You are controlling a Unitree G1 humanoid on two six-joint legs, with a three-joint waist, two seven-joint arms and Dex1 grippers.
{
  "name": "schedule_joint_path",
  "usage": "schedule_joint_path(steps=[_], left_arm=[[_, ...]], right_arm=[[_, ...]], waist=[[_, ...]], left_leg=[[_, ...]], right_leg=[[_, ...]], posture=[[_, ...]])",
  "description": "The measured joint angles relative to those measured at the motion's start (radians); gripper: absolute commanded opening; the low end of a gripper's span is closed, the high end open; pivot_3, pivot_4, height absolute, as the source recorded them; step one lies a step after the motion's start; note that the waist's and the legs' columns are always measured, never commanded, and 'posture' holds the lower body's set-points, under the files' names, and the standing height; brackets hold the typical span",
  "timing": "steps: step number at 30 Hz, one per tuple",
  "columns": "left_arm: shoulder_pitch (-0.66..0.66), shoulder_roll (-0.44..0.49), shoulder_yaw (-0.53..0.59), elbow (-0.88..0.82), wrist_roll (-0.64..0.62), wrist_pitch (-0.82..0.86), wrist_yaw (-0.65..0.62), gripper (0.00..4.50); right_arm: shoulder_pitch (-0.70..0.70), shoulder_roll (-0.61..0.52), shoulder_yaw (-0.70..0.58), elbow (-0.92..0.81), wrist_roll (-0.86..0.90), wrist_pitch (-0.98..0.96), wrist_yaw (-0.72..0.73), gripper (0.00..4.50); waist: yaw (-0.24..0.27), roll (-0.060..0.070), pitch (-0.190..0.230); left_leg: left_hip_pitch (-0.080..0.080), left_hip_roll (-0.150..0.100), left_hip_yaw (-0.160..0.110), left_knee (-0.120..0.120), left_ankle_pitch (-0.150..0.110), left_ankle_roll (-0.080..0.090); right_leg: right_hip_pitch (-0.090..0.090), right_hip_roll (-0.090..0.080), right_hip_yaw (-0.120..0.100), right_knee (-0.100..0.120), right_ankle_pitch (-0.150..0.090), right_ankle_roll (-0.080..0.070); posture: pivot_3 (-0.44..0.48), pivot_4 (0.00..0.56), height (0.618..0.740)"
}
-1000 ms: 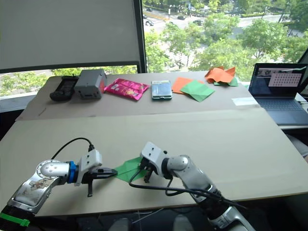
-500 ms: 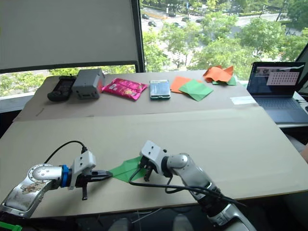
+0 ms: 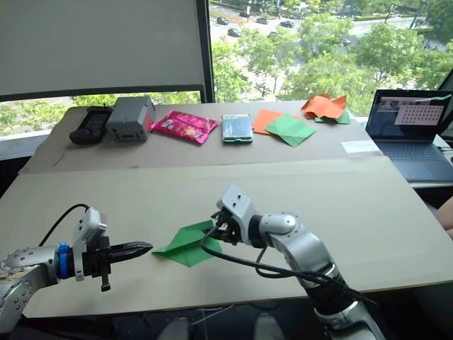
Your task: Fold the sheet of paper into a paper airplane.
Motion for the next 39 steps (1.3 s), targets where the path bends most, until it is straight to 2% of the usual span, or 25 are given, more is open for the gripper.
schedule_joint_path(steps=[1,7,14,20,26,36,39], left_arm=[[0.003,-0.002,-0.007,0.0,0.001,-0.001,0.004,0.0],[0.004,-0.024,-0.034,-0.01,0.01,-0.018,0.03,0.0],[0.01,-0.029,-0.035,-0.017,0.016,-0.028,0.047,0.0],[0.02,-0.033,-0.035,-0.017,0.016,-0.038,0.057,0.0],[0.023,-0.033,-0.036,-0.017,0.016,-0.041,0.059,0.0],[-0.027,-0.041,-0.059,-0.005,0.026,-0.043,0.061,0.0],[-0.074,-0.061,-0.066,0.024,0.023,-0.04,0.077,0.0]], right_arm=[[-0.008,0.0,0.0,0.026,0.0,-0.012,0.007,4.02],[-0.106,0.015,-0.01,0.183,0.002,-0.088,0.06,4.02],[-0.122,0.054,-0.006,0.323,0.033,-0.11,0.145,4.02],[-0.136,0.074,-0.003,0.371,0.032,-0.133,0.175,2.16],[-0.136,0.078,0.001,0.379,0.031,-0.144,0.178,0.04],[-0.122,0.06,-0.001,0.298,0.031,-0.167,0.174,0.04],[-0.096,0.046,-0.011,0.205,-0.01,-0.305,0.134,0.04]], waist=[[-0.001,0.0,0.001],[-0.005,0.0,0.002],[-0.003,0.0,0.001],[-0.003,0.0,0.001],[-0.002,0.0,0.001],[0.0,0.001,0.001],[0.003,0.001,0.001]], left_leg=[[0.0,0.0,0.0,0.0,0.0,0.0],[0.0,0.0,0.0,0.0,0.0,0.0],[0.0,0.0,0.0,0.0,0.0,0.0],[0.001,0.0,0.0,0.0,0.0,0.0],[0.001,0.0,0.0,0.0,0.0,0.0],[0.0,0.0,0.0,0.0,0.0,0.0],[0.0,0.0,0.0,0.0,0.0,0.0]], right_leg=[[0.0,0.0,0.0,0.0,0.0,0.0],[0.0,0.001,0.0,0.002,0.0,0.0],[0.001,0.001,0.0,0.005,0.0,0.0],[0.001,0.001,0.0,0.005,0.0,0.0],[0.001,0.002,0.0,0.005,0.0,0.0],[0.001,0.002,0.0,0.005,0.0,0.0],[0.001,0.002,0.0,0.005,0.0,0.0]], posture=[[0.0,0.15,0.718],[0.0,0.15,0.718],[0.0,0.15,0.718],[0.0,0.15,0.718],[0.0,0.15,0.718],[0.0,0.15,0.718],[0.0,0.15,0.718]])
